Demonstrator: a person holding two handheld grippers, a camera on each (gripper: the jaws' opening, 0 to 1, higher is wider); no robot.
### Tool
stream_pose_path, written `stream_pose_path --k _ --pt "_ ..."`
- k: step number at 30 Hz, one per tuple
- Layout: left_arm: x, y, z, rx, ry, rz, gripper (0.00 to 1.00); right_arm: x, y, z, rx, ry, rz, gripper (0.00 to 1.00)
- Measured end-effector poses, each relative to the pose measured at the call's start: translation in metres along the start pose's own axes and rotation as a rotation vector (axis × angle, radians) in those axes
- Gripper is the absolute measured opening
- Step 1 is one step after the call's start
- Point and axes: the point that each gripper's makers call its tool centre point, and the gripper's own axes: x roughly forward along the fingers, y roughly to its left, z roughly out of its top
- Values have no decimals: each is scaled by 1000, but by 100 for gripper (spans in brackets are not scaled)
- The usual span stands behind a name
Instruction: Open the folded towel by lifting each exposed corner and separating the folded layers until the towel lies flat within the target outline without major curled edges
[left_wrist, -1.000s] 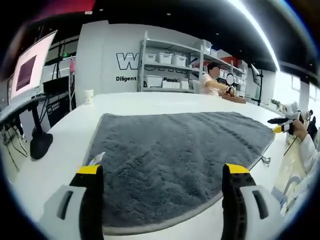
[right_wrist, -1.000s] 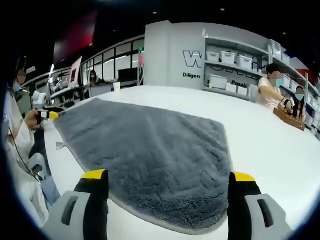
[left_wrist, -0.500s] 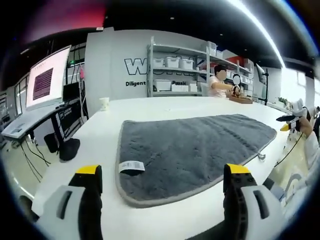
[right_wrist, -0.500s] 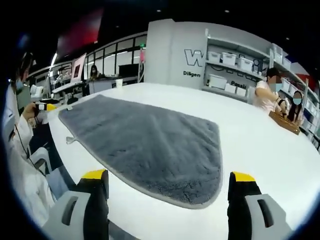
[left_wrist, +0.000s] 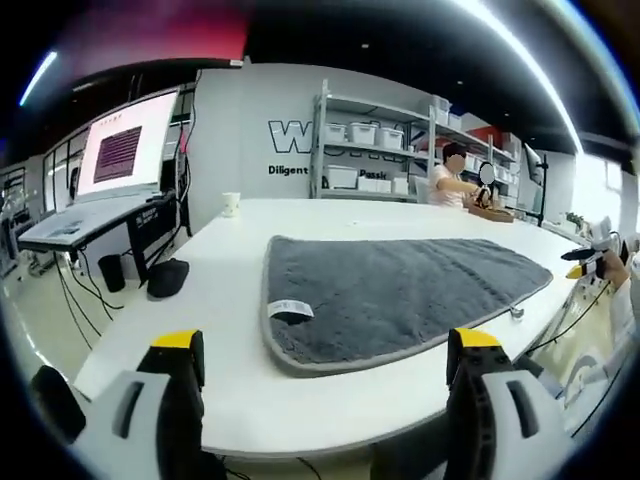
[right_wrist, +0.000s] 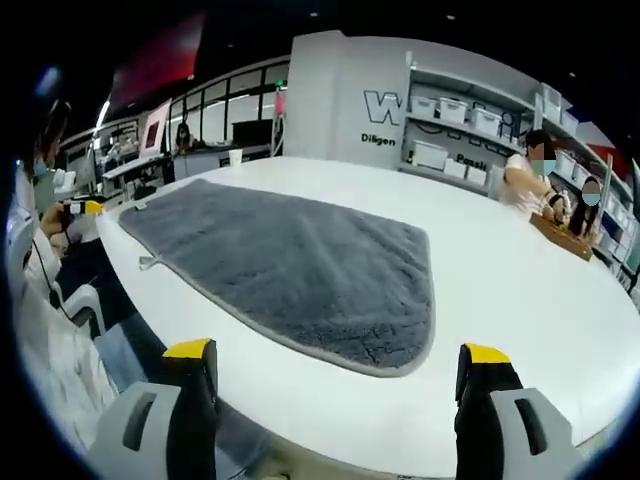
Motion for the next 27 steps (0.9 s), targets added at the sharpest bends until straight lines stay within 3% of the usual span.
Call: stream_pose_path --k 13,27 --pt "-1 0 -6 -24 -2 0 99 2 2 -4 6 14 17 100" --pt "3 -7 -1 -22 -11 -25 99 0 1 -5 13 14 15 100"
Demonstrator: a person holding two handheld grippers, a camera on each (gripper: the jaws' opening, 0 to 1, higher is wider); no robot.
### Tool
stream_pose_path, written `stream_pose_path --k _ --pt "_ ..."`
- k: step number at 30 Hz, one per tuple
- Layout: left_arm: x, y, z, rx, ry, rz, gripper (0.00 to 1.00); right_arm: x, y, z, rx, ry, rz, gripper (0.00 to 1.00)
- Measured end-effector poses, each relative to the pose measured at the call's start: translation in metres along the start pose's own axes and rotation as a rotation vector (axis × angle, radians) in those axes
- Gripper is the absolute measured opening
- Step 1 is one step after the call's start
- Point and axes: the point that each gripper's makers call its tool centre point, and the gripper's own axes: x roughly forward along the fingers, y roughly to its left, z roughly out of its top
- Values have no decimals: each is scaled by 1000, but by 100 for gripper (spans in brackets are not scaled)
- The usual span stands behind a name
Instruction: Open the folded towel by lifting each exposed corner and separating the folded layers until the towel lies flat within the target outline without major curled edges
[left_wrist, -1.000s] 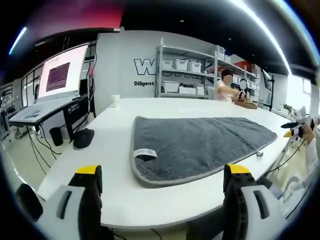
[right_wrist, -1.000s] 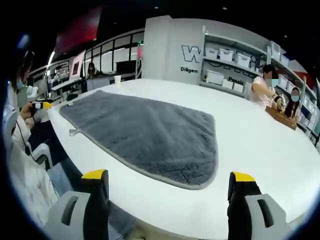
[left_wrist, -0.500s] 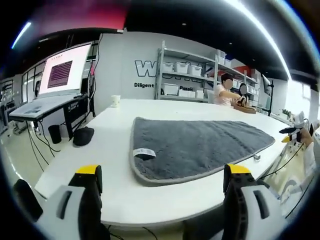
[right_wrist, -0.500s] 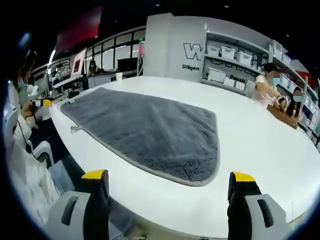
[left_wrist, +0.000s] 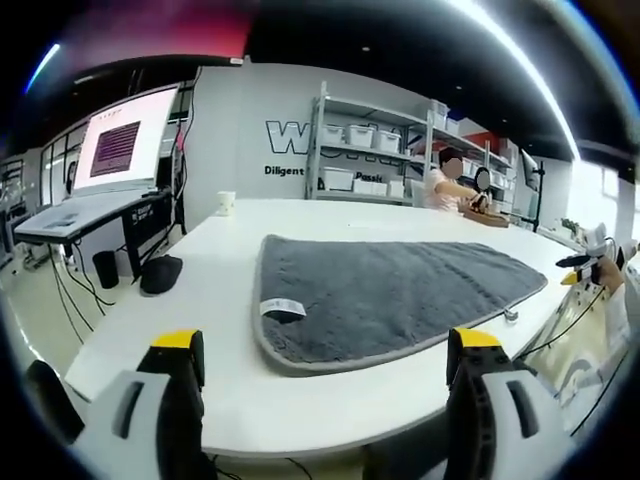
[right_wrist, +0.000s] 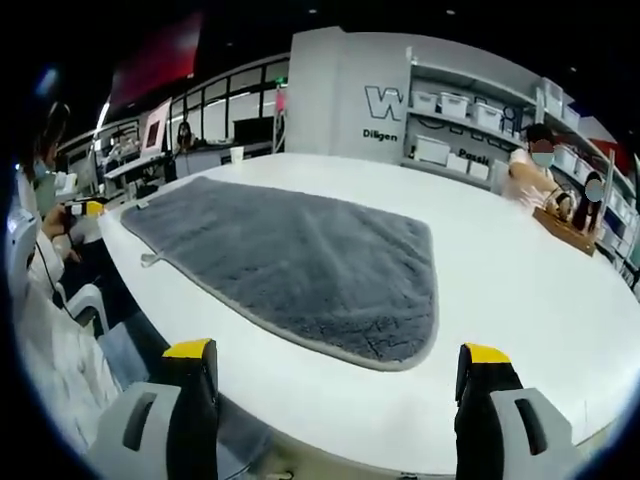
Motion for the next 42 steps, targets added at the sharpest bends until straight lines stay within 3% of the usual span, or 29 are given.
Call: stream_pose_path --k 7,32,42 --pt "1 -5 7 -11 -42 -20 99 3 2 0 5 5 13 100" --pt "5 -10 7 -24 -62 -77 99 7 8 10 -9 14 22 100" --pt "12 -15 18 -32 -107 -115 99 7 10 12 -8 3 22 100"
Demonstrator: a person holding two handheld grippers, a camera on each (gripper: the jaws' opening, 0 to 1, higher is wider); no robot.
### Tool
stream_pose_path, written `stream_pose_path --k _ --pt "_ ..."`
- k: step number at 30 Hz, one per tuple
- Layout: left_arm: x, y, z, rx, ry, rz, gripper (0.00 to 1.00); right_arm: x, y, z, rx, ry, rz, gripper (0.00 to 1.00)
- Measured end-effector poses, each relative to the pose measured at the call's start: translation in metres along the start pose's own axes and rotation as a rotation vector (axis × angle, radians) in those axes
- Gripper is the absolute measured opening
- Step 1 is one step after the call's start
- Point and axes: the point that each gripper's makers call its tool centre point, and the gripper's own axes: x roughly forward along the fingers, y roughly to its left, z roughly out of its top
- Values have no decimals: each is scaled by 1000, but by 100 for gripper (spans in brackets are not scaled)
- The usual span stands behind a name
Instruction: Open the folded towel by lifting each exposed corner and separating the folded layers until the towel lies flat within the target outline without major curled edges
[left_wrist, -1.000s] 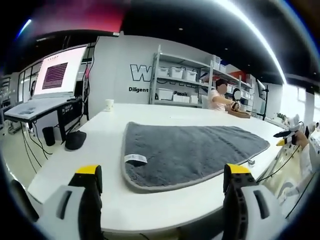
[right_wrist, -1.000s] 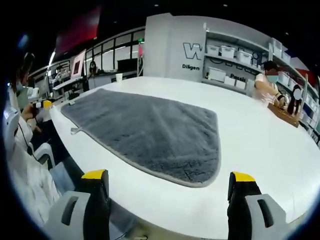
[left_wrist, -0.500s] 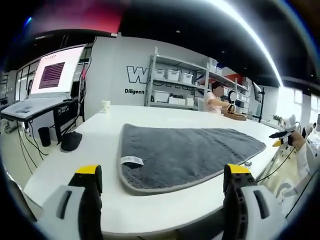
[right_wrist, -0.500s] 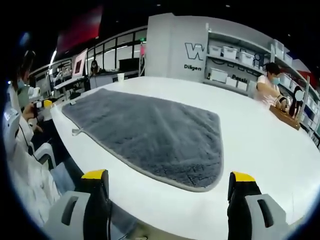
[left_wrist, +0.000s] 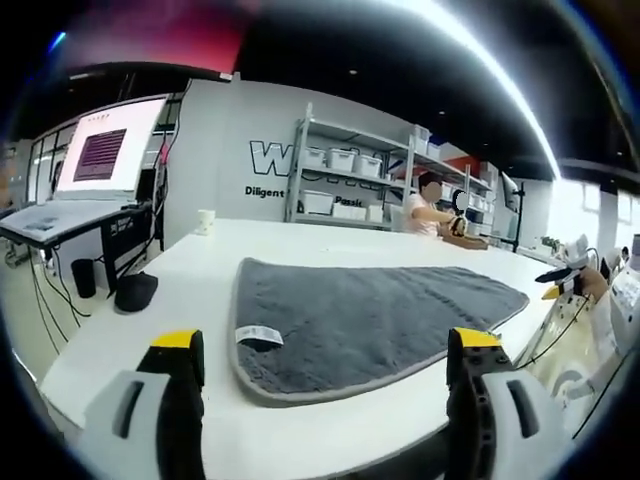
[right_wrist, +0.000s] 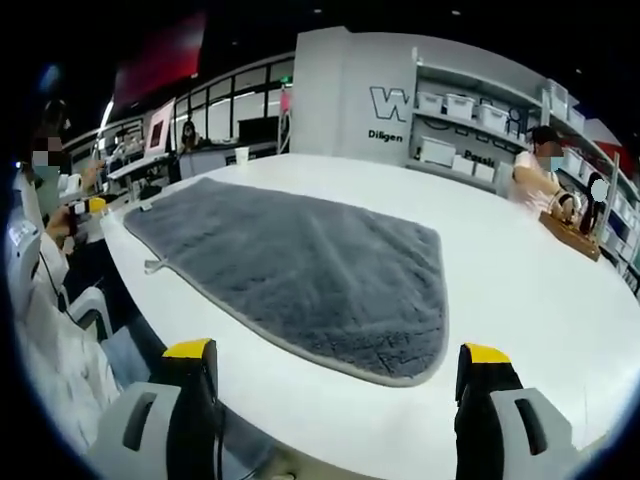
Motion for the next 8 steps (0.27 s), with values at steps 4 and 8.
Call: stream_pose_path --k 4,8 --pt "5 -3 -2 5 11 -16 99 -1 -1 -1 2 -4 -2 100" --pt "7 -3 -4 -3 18 -24 99 -2 -2 -3 13 -9 -3 100"
